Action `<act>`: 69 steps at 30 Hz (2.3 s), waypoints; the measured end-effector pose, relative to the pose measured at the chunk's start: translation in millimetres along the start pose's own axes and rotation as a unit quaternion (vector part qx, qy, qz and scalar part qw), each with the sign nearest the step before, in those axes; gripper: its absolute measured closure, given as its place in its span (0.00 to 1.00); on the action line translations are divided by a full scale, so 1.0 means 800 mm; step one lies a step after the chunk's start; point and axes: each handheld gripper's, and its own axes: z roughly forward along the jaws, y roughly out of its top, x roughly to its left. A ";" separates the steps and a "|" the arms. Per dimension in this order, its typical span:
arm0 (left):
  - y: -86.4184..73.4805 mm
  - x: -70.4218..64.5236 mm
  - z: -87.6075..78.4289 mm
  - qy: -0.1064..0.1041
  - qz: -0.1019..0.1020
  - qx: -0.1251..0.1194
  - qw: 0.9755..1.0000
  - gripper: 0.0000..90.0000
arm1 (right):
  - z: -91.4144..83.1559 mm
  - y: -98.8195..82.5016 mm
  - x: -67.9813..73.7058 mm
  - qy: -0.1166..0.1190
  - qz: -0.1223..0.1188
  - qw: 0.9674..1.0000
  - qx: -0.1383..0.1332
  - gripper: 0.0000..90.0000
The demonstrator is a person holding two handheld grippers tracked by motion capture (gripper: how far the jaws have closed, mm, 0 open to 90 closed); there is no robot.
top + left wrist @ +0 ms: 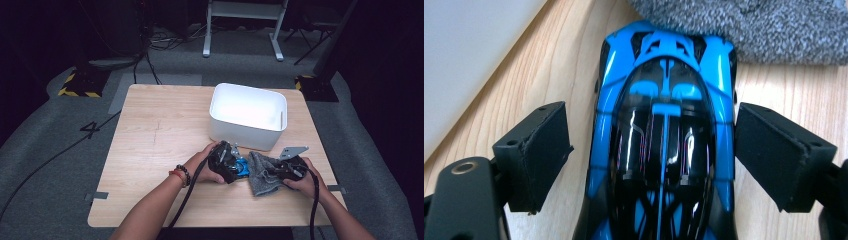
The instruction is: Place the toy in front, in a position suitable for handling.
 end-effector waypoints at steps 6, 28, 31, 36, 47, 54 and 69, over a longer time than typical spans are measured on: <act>0.014 0.002 0.006 -0.008 0.006 0.017 1.000 0.17 | 0.000 0.000 0.000 -0.001 0.001 1.000 0.000 0.82; 0.050 -0.001 0.045 -0.016 0.008 0.051 0.999 0.18 | 0.000 0.000 0.000 0.000 0.000 1.000 -0.001 0.82; 0.052 0.001 0.047 -0.021 0.010 0.055 0.998 0.17 | 0.000 -0.001 -0.001 0.002 -0.001 1.000 -0.002 0.82; 0.053 0.001 0.045 -0.034 0.011 0.056 0.998 0.24 | 0.000 -0.001 -0.001 0.002 -0.002 1.000 -0.002 0.82; 0.048 -0.001 0.039 -0.023 0.037 0.047 0.998 0.27 | -0.001 -0.002 -0.001 0.003 0.000 1.000 -0.006 0.82; 0.031 0.006 0.009 -0.010 0.015 -0.007 1.000 0.27 | -0.011 -0.004 -0.003 0.005 0.007 1.000 -0.024 0.83; 0.007 -0.004 -0.054 -0.001 0.006 -0.132 0.991 0.27 | -0.016 0.027 0.017 0.018 -0.003 0.997 -0.076 0.85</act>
